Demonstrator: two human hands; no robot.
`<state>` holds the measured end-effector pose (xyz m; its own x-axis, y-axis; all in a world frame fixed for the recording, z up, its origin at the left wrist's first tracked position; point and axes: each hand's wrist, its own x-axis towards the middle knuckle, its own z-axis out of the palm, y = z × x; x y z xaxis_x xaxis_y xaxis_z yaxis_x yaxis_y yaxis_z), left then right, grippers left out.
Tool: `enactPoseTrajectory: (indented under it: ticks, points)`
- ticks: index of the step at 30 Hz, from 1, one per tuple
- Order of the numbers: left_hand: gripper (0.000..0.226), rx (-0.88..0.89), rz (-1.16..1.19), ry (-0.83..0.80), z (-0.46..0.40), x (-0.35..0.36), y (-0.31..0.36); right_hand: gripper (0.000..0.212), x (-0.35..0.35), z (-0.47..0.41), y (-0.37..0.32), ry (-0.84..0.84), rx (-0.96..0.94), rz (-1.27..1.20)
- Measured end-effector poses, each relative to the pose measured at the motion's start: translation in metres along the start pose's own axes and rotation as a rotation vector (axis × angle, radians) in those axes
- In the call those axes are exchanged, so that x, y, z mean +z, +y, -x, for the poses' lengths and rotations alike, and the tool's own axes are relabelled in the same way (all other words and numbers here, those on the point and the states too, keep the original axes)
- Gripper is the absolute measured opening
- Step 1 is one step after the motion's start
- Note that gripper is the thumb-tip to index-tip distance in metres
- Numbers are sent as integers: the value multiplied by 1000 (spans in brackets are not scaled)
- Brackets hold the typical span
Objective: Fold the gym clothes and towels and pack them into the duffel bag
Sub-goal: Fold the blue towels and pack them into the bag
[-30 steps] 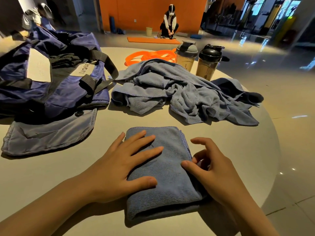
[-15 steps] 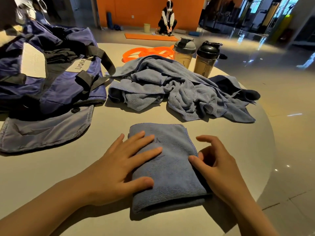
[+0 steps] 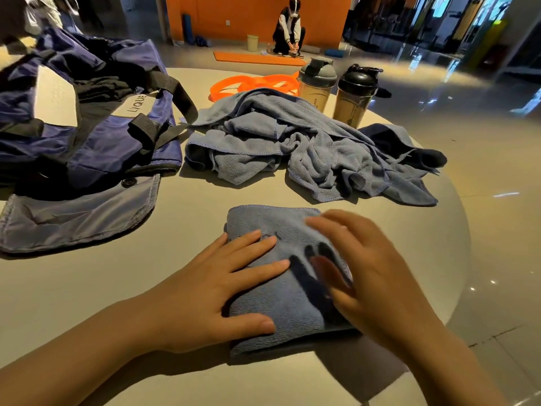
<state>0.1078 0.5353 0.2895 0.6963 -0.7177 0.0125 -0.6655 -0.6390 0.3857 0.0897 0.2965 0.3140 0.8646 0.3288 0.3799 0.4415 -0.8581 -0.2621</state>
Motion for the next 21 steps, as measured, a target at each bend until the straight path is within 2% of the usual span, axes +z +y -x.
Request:
enactPoseTrajectory:
  ticks: [3, 7, 9, 11, 13, 15, 17, 19, 21]
  points:
    - [68, -15, -12, 3, 2, 2, 2, 57, 14, -3, 1, -282, -51, -177]
    - [81, -92, -58, 126, 6, 8, 4, 61, 24, 6, 12, -398, 84, -165]
    - [83, -119, -31, 117, 9, 7, 4, 59, 21, 11, 12, -390, 105, -133]
    - [84, -72, -7, 18, 9, 2, 7, 56, 17, 16, 13, -380, 130, -114]
    - [91, 2, -80, -103, 5, 0, 13, 55, 14, 22, 19, -367, 154, -104]
    - [95, 23, -147, -140, -2, 0, 20, 55, 12, 26, 26, -338, 166, -102]
    - [89, 39, -146, -72, -10, 5, 23, 55, 8, 29, 32, -264, 148, -146]
    - [77, 159, -188, 126, -17, 8, 25, 52, 3, 39, 38, -146, 98, -227]
    - [64, 304, -191, 271, -20, 12, 23, 49, -5, 56, 43, -104, 49, -306]
